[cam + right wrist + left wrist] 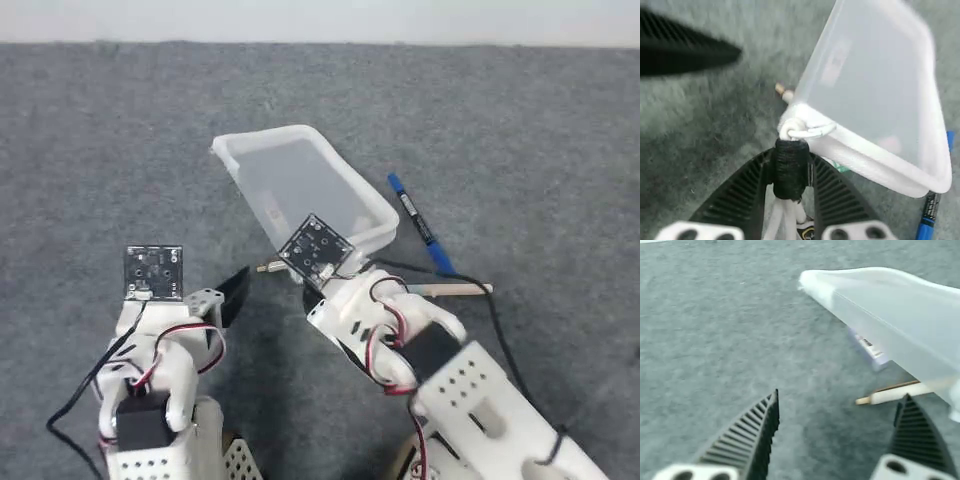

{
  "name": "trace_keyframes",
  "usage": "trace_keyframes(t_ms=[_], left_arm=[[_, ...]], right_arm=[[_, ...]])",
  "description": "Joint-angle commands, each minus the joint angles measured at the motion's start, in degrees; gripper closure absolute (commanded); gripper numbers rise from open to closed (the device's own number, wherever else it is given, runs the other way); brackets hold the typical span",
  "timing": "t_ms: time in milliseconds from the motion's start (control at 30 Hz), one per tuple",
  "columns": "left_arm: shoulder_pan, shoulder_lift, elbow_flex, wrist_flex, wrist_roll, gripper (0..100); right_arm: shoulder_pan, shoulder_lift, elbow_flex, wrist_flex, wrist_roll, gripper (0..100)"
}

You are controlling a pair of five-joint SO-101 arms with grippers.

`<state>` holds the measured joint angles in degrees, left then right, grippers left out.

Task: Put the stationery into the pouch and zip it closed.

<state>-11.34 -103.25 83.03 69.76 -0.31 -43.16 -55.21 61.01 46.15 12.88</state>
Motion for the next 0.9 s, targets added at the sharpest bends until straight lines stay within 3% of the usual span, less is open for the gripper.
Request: trace_keyframes(t_ms=[0, 433, 667, 867], left_arm=[[2.8, -0.3, -3.6, 0.2, 2.9, 64], [13.2, -0.3, -6.0, 0.5, 3.4, 60], [14.2, -0.3, -6.0, 0.1, 3.4, 60], [15.5, -0.3, -2.1, -5.1, 4.9, 60]], right_arm=[[0.7, -8.7, 0.4, 1.3, -0.7, 99.1], [0.7, -19.7, 4.7, 1.3, -0.6, 99.1], [-1.5, -19.7, 4.8, 2.1, 0.5, 99.1], [-3.5, -19.7, 4.8, 3.2, 1.0, 99.1]])
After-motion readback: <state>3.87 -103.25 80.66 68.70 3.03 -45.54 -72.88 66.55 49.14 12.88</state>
